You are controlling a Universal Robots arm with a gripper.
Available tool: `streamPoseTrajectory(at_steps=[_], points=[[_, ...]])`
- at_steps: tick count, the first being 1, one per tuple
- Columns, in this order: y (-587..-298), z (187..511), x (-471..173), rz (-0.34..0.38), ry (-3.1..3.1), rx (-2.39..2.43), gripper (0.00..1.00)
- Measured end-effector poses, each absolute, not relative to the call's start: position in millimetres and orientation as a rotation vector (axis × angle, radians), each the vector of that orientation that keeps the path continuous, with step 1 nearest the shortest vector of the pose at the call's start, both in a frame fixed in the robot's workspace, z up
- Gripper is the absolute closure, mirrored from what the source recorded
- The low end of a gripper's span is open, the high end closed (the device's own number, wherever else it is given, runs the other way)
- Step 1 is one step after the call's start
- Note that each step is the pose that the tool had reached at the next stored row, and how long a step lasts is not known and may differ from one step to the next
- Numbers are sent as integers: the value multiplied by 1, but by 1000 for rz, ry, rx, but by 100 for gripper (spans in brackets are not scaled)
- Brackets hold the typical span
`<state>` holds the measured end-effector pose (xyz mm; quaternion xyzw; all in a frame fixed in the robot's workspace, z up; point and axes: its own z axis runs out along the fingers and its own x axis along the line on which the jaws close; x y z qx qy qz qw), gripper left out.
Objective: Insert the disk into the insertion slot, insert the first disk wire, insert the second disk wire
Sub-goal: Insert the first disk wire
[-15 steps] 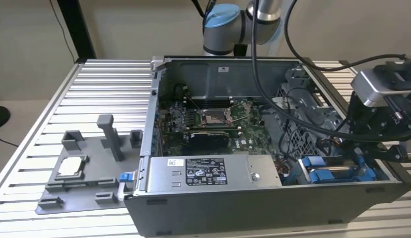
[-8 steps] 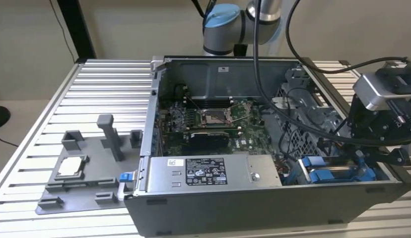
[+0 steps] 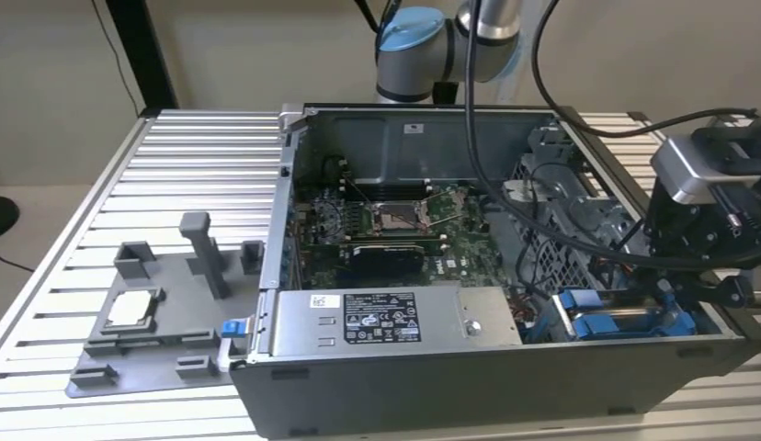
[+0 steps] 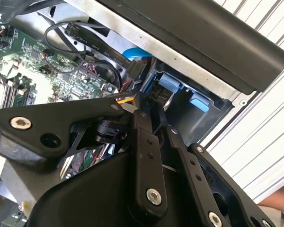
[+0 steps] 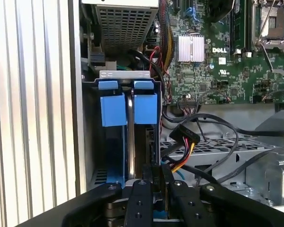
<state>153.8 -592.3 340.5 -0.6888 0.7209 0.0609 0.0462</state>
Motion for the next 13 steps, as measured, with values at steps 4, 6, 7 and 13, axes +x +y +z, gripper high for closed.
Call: streamPoseTrajectory(at_steps=[4, 6, 7, 13], points=[[-592, 340, 154, 184, 2229, -2071, 100], [-592, 340, 154, 184, 2230, -2068, 100], [-592, 340, 154, 184, 2231, -2068, 100], [-592, 339, 153, 183, 2231, -2068, 100]])
